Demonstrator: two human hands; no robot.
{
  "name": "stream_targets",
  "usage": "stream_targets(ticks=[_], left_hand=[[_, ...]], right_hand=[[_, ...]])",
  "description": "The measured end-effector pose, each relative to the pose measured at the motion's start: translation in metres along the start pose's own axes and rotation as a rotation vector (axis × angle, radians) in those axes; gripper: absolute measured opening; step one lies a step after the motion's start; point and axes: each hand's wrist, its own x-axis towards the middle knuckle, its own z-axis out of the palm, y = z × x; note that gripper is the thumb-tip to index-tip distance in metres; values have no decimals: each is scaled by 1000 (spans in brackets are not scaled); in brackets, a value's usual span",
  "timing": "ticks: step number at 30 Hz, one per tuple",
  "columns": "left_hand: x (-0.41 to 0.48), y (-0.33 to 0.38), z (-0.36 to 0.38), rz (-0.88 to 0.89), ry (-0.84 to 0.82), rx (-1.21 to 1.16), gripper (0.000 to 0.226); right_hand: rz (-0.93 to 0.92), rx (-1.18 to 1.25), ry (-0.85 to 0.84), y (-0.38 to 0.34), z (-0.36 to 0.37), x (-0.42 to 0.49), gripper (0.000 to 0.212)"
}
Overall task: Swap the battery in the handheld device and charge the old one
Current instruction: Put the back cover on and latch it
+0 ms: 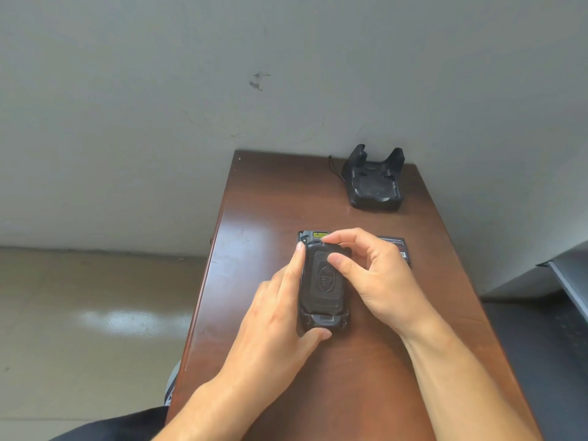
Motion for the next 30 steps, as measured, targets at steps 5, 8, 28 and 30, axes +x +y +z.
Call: stream_targets(ticks=[5,8,28,30], left_hand=[[0,-2,2,11,8,12,122],[0,-2,2,11,12,11,122],[10,-6,-3,-8,-65,-46,109],[20,-6,-11,-44,-49,-106,90]], right_hand=[[-9,-88,-22,1,0,1,21],[-12,-141,-7,0,-1,0,22],[46,-514,78,15,10,-5,37],[67,-536,81,15,8,-6,34]])
